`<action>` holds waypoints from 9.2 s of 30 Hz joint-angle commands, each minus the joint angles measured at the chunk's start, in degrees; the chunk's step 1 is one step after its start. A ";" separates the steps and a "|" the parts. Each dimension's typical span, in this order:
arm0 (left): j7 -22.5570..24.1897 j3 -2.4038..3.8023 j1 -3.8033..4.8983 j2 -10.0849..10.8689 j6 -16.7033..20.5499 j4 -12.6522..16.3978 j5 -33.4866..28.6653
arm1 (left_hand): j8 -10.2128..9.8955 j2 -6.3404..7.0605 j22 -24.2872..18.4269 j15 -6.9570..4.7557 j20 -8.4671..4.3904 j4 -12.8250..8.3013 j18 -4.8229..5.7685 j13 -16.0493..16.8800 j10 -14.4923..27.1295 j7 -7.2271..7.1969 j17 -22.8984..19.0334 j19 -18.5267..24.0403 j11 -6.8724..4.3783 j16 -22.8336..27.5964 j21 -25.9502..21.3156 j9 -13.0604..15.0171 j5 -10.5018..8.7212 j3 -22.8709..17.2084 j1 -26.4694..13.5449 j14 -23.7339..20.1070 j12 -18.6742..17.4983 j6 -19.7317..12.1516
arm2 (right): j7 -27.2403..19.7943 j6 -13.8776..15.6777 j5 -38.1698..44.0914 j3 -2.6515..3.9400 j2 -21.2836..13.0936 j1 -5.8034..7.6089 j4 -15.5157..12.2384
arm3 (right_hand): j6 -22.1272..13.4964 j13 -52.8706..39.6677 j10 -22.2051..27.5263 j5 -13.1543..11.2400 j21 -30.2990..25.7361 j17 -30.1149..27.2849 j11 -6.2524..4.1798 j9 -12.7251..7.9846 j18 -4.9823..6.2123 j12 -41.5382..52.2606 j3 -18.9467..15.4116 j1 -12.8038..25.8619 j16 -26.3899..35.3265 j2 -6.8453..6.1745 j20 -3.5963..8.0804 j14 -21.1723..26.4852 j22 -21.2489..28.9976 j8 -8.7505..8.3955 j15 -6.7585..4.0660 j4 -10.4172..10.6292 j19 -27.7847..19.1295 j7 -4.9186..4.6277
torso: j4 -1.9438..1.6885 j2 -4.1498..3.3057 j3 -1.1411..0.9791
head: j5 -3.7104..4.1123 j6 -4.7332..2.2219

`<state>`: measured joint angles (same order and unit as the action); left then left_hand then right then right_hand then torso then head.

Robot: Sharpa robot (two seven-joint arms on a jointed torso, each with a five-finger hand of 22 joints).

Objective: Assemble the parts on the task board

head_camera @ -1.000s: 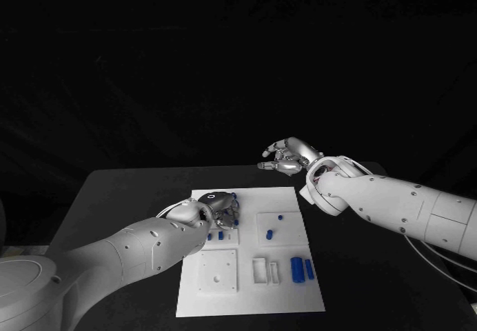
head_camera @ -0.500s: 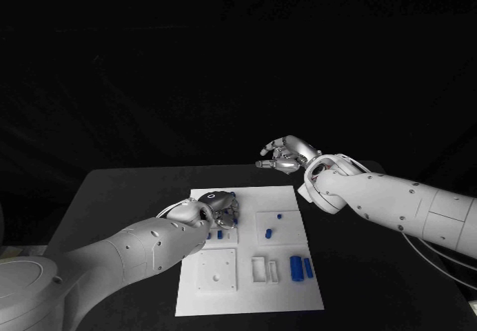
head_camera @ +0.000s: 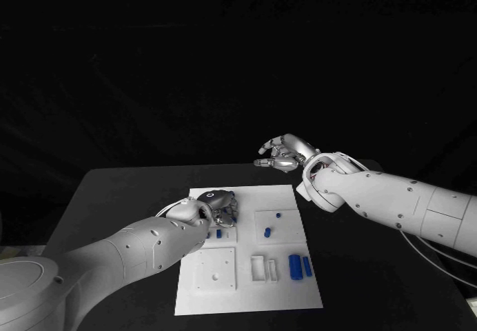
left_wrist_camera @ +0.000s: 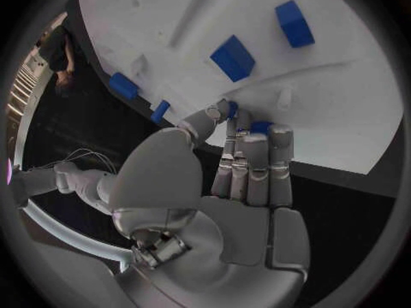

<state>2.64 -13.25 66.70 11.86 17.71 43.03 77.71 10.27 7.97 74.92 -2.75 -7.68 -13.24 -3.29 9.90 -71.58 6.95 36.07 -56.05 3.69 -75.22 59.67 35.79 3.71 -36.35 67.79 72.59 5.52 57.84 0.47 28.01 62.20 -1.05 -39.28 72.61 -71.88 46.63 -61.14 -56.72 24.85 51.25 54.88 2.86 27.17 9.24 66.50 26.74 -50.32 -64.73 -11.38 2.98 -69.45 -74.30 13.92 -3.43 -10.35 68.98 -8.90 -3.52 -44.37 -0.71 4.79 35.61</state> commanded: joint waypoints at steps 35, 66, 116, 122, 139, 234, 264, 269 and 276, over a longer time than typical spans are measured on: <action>2.34 -0.27 -1.57 0.67 1.49 1.46 -1.16 | 2.44 -2.83 0.79 -1.58 -1.57 -1.97 -4.64 0.45 -4.66 -1.33 -0.66 -0.78 -1.53 -0.43 1.02 -0.44 1.66 -0.76 0.04 1.11 0.99 4.22 | -0.11 -0.63 0.78 0.02 -0.22 0.18 0.14 | 0.10 0.16 0.53 -0.19 -0.41 -0.03 -0.08 -0.08 5.76 0.29 0.08 -0.09 0.14 0.45 0.32 -0.30 -0.15 0.18 -0.12 0.14 0.09 -0.40 | -0.19 0.09 0.15 | 0.14 -0.16; 2.12 5.03 0.24 5.87 4.19 8.90 -6.51 | 2.71 -2.97 0.69 -1.80 -1.89 -2.07 -4.61 0.49 -5.22 -1.50 -0.84 -1.16 -1.75 -0.42 1.13 -0.52 1.99 -0.94 -0.27 1.28 0.95 4.62 | -0.10 -0.92 0.81 0.02 -0.34 0.17 0.86 | 0.16 0.28 0.55 -0.22 -0.46 -0.04 -0.10 -0.09 5.76 0.35 0.04 -0.10 0.15 0.45 0.31 -0.29 -0.21 0.22 -0.13 0.10 0.10 -0.38 | -0.33 0.19 0.12 | -0.86 -1.05; 1.01 4.58 -0.21 12.28 -1.26 11.31 -7.41 | 2.83 -3.13 0.65 -1.89 -2.05 -2.16 -4.55 0.53 -5.52 -1.55 -0.95 -1.32 -1.84 -0.42 1.18 -0.58 2.17 -1.03 -0.40 1.33 0.90 4.74 | -0.24 -1.33 0.77 0.02 -0.56 0.08 1.18 | 0.14 0.41 0.59 -0.24 -0.53 -0.04 -0.10 -0.12 5.76 0.45 0.01 -0.08 0.15 0.60 0.31 -0.31 -0.28 0.22 -0.14 0.08 0.14 -0.38 | -0.72 0.49 0.33 | -1.40 -0.43; 0.98 4.16 -0.43 12.17 -1.54 10.94 -7.06 | 2.83 -3.15 0.64 -1.89 -2.07 -2.19 -4.54 0.53 -5.53 -1.56 -0.97 -1.32 -1.84 -0.41 1.17 -0.59 2.18 -1.04 -0.40 1.33 0.88 4.74 | -0.26 -1.30 0.77 0.02 -0.58 0.07 1.15 | 0.14 0.43 0.60 -0.24 -0.54 -0.04 -0.10 -0.12 5.76 0.46 0.00 -0.08 0.15 0.61 0.31 -0.31 -0.29 0.22 -0.14 0.07 0.15 -0.38 | -0.73 0.52 0.32 | -1.27 -0.62; 0.86 3.99 -0.75 12.19 -1.04 10.12 -7.05 | 2.86 -3.22 0.63 -1.91 -2.11 -2.23 -4.51 0.53 -5.59 -1.56 -1.00 -1.33 -1.86 -0.41 1.17 -0.61 2.21 -1.06 -0.45 1.33 0.85 4.74 | -0.31 -1.28 0.77 0.02 -0.47 0.07 1.29 | 0.15 0.49 0.61 -0.25 -0.57 -0.04 -0.11 -0.13 5.76 0.50 -0.01 -0.08 0.15 0.64 0.31 -0.31 -0.32 0.23 -0.14 0.04 0.16 -0.38 | -0.73 0.50 0.34 | -1.54 -0.28; -0.01 1.17 -1.26 9.87 -0.97 7.75 -2.81 | 3.25 -3.04 0.62 -2.09 -2.40 -2.65 -4.34 0.67 -6.26 -1.77 -1.27 -1.53 -2.05 -0.47 1.29 -0.73 3.22 -1.42 -0.41 1.40 0.73 5.15 | -0.30 -1.33 0.92 0.02 -0.47 0.06 1.25 | 0.23 0.76 0.65 -0.27 -0.70 -0.04 -0.13 -0.17 5.76 0.71 -0.10 -0.06 0.16 0.73 0.32 -0.34 -0.47 0.30 -0.16 -0.09 0.24 -0.35 | -0.72 0.46 0.31 | -1.14 0.55; 1.41 1.15 -1.24 10.41 1.90 7.47 -6.11 | -1.99 0.38 0.59 -0.48 -1.23 -2.88 -4.57 -0.31 -2.34 0.14 -1.60 -0.79 -0.37 -0.65 0.93 -3.75 3.00 -1.60 1.20 0.38 -1.53 -5.83 | -0.27 -1.19 0.96 0.02 -0.61 0.07 1.14 | 0.21 0.82 0.66 -0.28 -0.73 -0.04 -0.13 -0.20 5.76 0.74 -0.12 -0.03 0.17 0.68 0.32 -0.35 -0.50 0.28 -0.17 -0.11 0.26 -0.36 | -0.81 0.47 0.37 | -0.70 0.49; 1.23 1.16 -1.23 10.67 2.00 7.34 -6.13 | -1.98 0.37 0.60 -0.45 -1.18 -2.85 -4.62 -0.32 -2.29 0.21 -1.62 -0.78 -0.35 -0.71 0.94 -3.81 3.36 -1.66 1.33 0.35 -1.50 -6.01 | -0.23 -1.21 0.96 0.02 -0.68 0.07 1.17 | 0.20 0.84 0.67 -0.28 -0.75 -0.04 -0.13 -0.20 5.76 0.75 -0.12 -0.03 0.17 0.67 0.32 -0.35 -0.51 0.28 -0.16 -0.12 0.26 -0.36 | -0.82 0.48 0.35 | -0.81 0.48; 1.76 1.44 -1.14 12.16 3.65 7.43 -7.89 | -1.64 0.11 0.61 -0.45 -1.13 -2.80 -4.70 -0.30 -2.37 0.49 -1.68 -0.78 -0.36 -0.74 0.94 -3.77 3.57 -1.95 1.72 0.27 -1.40 -5.73 | -0.44 -1.50 0.96 0.02 -0.82 0.07 1.34 | 0.22 0.88 0.68 -0.30 -0.78 -0.05 -0.13 -0.20 5.76 0.76 -0.08 -0.11 0.19 0.72 0.32 -0.34 -0.52 0.29 -0.17 -0.16 0.25 -0.35 | -0.73 0.52 0.37 | -0.78 0.27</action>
<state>3.56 -11.86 65.45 23.86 19.79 50.37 71.57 8.44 8.00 74.94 -3.59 -8.81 -15.97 -2.98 9.63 -74.38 7.21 34.43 -57.10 3.09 -75.66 60.78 32.04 7.04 -37.91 69.05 72.95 4.20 52.36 0.52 27.26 62.64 -1.05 -40.03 72.70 -70.55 46.91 -60.32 -56.52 24.85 50.79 54.88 2.66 27.03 9.23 66.90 26.74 -50.57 -64.73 -11.14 2.91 -69.58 -74.77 13.92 -3.56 -10.35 69.24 -8.82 -4.29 -43.88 -0.34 3.99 35.95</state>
